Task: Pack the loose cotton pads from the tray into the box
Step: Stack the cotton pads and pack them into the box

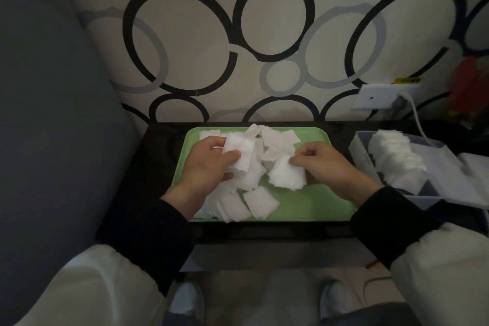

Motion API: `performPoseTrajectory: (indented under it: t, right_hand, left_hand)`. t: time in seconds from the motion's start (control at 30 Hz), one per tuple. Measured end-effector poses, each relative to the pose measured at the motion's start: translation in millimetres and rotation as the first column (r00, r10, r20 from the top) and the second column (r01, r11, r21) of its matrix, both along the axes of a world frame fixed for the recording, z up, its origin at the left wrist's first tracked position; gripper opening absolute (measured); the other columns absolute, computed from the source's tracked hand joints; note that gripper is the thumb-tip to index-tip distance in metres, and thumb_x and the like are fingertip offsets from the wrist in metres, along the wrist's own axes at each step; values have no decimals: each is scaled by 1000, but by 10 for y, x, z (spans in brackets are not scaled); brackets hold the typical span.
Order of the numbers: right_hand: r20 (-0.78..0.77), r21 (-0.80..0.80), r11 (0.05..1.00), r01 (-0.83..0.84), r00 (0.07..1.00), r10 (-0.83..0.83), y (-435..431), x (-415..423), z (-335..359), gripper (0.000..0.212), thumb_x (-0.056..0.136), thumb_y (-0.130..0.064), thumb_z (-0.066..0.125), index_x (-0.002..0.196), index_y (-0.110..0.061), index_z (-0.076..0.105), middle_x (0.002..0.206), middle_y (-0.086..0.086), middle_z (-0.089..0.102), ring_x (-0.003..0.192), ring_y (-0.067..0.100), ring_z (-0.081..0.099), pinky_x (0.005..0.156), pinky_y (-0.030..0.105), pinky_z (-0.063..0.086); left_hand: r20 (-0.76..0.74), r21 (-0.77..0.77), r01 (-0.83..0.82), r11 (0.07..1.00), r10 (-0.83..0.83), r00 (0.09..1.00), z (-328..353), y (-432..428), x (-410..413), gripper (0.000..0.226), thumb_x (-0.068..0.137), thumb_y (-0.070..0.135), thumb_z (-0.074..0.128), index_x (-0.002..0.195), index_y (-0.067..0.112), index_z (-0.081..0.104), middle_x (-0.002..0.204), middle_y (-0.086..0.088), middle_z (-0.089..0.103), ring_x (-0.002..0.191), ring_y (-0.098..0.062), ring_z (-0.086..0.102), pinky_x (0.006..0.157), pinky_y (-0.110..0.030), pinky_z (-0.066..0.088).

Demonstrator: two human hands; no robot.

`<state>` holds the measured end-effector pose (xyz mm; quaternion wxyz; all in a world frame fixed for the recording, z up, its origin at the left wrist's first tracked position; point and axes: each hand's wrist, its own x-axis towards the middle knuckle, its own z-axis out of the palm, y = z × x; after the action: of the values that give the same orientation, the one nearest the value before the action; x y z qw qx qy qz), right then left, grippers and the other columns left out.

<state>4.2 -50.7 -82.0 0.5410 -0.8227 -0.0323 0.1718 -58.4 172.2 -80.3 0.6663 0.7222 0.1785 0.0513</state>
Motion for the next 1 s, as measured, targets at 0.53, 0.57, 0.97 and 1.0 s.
performPoseTrajectory:
  t: [0.53,0.57,0.97,1.0]
  right_hand:
    - [148,176,984,-31,989,5,-168,-35,95,24,84,1,72,105,-11,72,100,11,75,93,23,70,83,35,58]
    - [175,109,994,11,984,-30,-181,-13,78,25,84,-2,73,107,-11,72,102,9,74,95,24,70,86,38,57]
    - [-3,398,916,-54,998,60,-134,-106,177,23,81,-1,71,104,-1,68,101,16,73,88,24,73,75,33,62]
    - [-32,437,897,-67,995,90,-105,-120,179,27,76,-3,73,102,-1,68,98,16,74,87,25,73,76,34,62]
  left_hand:
    - [-53,-24,91,996,-92,994,-73,-211,14,33,90,7,70,121,7,59,112,-11,68,91,-25,70,60,-29,59]
    - [-56,-15,99,995,-100,993,-67,-227,12,30,90,6,69,118,8,60,111,-10,68,90,-24,70,60,-30,60]
    - [-58,-25,162,987,-163,985,-26,-296,2,25,90,8,69,114,10,64,109,-12,71,94,-28,70,70,-37,62]
    - [-51,-43,176,983,-178,983,-11,-316,-5,23,90,7,69,113,10,65,106,-12,72,91,-26,71,70,-36,62]
